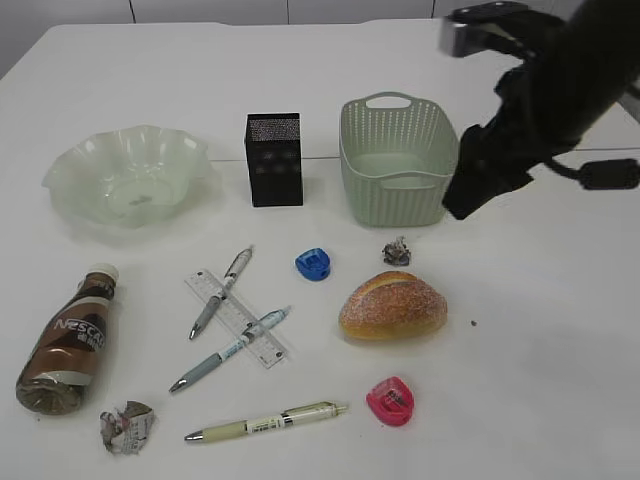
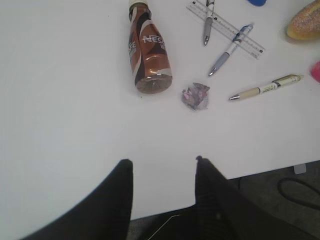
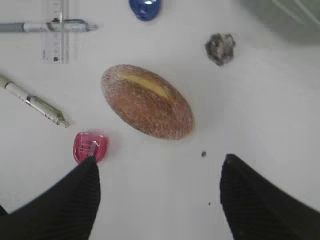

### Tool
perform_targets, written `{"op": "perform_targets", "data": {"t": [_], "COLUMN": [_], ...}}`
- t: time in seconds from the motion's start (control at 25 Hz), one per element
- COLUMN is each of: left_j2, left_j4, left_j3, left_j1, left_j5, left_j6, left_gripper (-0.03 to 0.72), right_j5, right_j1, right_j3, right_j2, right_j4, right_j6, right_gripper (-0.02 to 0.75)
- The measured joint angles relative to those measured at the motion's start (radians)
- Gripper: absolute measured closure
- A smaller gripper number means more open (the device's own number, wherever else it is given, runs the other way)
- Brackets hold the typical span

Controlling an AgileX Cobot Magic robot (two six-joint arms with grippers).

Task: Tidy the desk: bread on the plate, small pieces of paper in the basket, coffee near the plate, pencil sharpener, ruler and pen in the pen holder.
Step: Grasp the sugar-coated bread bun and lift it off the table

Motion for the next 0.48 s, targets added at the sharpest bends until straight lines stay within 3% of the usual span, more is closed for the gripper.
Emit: {"op": "perform_targets", "data": {"t": [0.24, 0.48], "left_j2": [0.000, 0.000], "left_j4": [0.000, 0.004], "left_j3": [0.000, 0.000], "left_j1": [0.000, 0.000], "left_j5": [0.000, 0.000], "left_j6": [0.000, 0.000], "left_gripper": [0.381, 0.381], "right_j5": [-0.057, -0.061], "right_j1": [0.121, 0.128], "right_j3": [-0.017, -0.017], "right_j2": [0.090, 0.191], "right_j4": [-0.018, -0.094], "right_j6": [-0.233, -0.250], "right_gripper": [0.188, 0.188]}}
